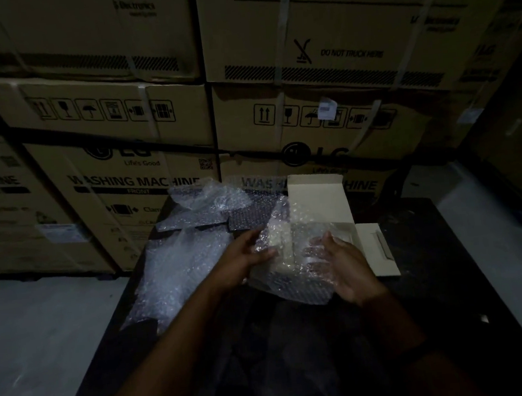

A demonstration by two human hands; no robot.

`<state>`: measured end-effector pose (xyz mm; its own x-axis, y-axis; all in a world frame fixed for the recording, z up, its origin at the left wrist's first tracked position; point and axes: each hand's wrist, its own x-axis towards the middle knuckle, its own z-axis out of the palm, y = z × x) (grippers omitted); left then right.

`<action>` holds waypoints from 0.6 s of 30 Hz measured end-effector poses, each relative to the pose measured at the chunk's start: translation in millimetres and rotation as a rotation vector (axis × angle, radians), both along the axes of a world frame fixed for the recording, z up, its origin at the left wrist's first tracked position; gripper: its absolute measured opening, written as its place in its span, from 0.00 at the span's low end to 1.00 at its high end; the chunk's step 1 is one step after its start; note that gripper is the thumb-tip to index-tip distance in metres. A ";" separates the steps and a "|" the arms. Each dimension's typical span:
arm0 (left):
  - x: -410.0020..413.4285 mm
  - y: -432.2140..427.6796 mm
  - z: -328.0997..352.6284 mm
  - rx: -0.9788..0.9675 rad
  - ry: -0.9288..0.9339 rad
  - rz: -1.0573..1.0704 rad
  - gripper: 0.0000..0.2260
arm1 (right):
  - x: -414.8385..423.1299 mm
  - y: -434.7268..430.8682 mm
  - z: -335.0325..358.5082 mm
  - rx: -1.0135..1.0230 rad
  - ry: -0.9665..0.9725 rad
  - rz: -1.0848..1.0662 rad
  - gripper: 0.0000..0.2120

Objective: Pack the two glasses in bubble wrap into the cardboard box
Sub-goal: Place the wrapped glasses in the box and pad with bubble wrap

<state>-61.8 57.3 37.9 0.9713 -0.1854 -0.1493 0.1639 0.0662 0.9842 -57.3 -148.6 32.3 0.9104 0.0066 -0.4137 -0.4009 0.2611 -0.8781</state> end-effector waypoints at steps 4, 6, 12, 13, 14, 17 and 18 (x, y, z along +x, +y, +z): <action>8.3 -8.7 1.0 0.021 -0.094 0.101 0.29 | -0.6 -1.2 7.4 -0.018 -0.025 0.034 0.16; 10.8 -7.3 -2.3 0.047 -0.142 0.152 0.27 | -1.1 -4.5 6.4 -0.012 -0.043 0.036 0.15; 14.6 -12.4 -5.5 0.085 -0.144 0.122 0.23 | -10.9 -14.6 -4.7 -0.104 -0.203 0.050 0.38; 15.1 -13.6 -5.4 0.081 -0.119 0.078 0.27 | -11.5 -15.9 -2.0 -0.151 -0.236 0.046 0.37; 15.4 -14.7 -5.0 0.089 -0.103 0.043 0.30 | -11.2 -17.2 1.6 -0.201 -0.263 0.048 0.35; 19.2 -17.1 -4.1 0.274 -0.169 0.010 0.32 | -7.5 -22.8 9.8 -0.335 -0.323 0.062 0.25; 20.7 -19.3 -2.3 0.338 -0.204 0.014 0.30 | -5.8 -25.4 12.2 -0.390 -0.349 0.068 0.21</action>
<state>-41.1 37.9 35.6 0.9894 -0.1455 -0.0028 -0.0364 -0.2662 0.9632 -63.1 -174.0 44.5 0.9973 -0.0238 -0.0698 -0.0723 -0.1278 -0.9892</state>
